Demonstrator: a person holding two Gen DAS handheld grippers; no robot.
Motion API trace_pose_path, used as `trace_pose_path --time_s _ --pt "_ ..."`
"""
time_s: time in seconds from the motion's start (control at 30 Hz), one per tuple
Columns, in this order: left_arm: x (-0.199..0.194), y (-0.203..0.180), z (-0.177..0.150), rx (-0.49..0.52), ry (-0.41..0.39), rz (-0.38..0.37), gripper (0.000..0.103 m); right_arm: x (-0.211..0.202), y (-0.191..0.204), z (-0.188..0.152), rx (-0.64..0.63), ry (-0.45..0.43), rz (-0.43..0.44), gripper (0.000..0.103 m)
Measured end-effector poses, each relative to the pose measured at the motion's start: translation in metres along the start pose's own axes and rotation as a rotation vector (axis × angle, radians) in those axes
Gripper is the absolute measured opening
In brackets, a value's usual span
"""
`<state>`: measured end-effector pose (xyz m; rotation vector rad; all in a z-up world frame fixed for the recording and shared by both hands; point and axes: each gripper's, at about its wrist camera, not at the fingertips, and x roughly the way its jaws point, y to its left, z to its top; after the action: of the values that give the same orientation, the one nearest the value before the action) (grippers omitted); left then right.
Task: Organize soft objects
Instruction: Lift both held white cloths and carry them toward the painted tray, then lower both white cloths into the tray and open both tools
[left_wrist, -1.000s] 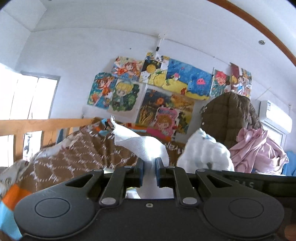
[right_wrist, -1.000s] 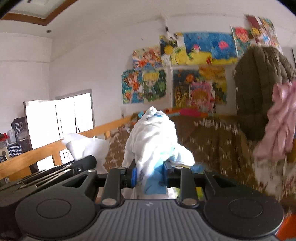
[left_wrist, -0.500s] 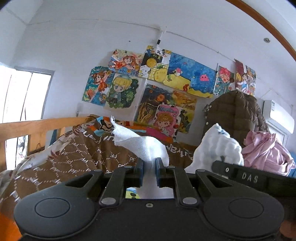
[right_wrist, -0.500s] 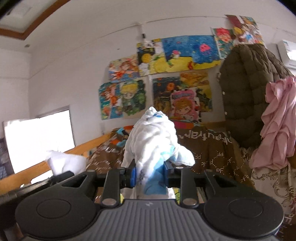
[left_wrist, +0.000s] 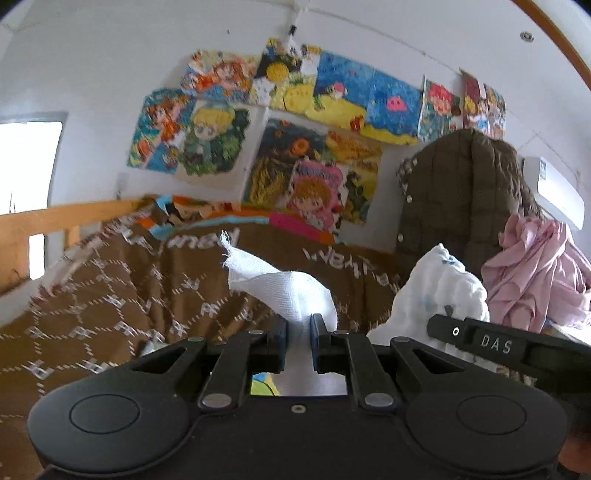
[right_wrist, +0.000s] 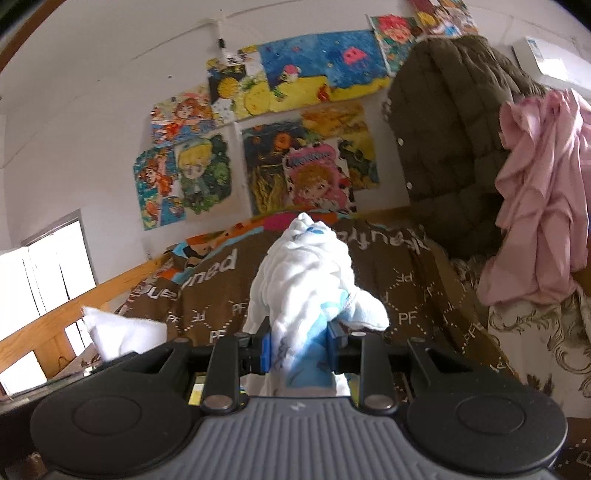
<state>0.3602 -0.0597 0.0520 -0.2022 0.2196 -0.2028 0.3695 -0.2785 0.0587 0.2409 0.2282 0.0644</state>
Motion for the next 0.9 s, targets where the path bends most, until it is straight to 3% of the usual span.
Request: trace_pose_path --time_s 0.23,0.47,0.67,0.9 --pt "0.049 -0.009 -0.018 -0.005 0.124 -0.036 0.014 0.024 -0.029 -0.013 0.016 0.059 0.021 0.031" --pt "0.079 -0.012 -0.038 0.002 0.218 -0.06 0.014 0.032 -0.031 -0.028 -0.038 0.102 0.037 0.031" --pt "0.098 -0.002 -0.056 -0.015 0.316 -0.023 0.014 0.046 -0.031 -0.045 -0.061 0.191 0.047 0.032" --pt "0.114 -0.006 -0.072 0.072 0.417 -0.023 0.014 0.057 -0.028 -0.062 -0.088 0.264 0.046 0.032"
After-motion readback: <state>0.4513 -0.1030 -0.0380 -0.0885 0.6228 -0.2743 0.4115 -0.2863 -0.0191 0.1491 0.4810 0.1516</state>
